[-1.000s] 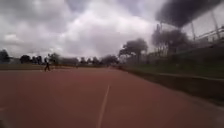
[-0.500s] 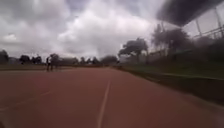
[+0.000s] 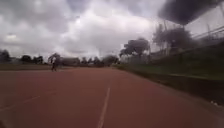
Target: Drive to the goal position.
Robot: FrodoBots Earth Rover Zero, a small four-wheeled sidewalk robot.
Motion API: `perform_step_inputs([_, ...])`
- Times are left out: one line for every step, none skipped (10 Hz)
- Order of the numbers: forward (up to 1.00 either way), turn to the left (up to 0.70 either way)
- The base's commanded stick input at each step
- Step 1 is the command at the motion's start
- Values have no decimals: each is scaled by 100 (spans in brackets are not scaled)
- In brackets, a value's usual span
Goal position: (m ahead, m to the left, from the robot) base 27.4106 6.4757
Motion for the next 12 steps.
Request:
perform_step_inputs([85,-33])
perform_step_inputs([85,-33])
perform_step_inputs([85,1])
perform_step_inputs([85,1])
perform_step_inputs([85,1])
perform_step_inputs([85,1])
perform_step_inputs([85,1])
perform_step_inputs([85,1])
perform_step_inputs([85,1])
perform_step_inputs([85,1])
perform_step_inputs([85,1])
perform_step_inputs([85,1])
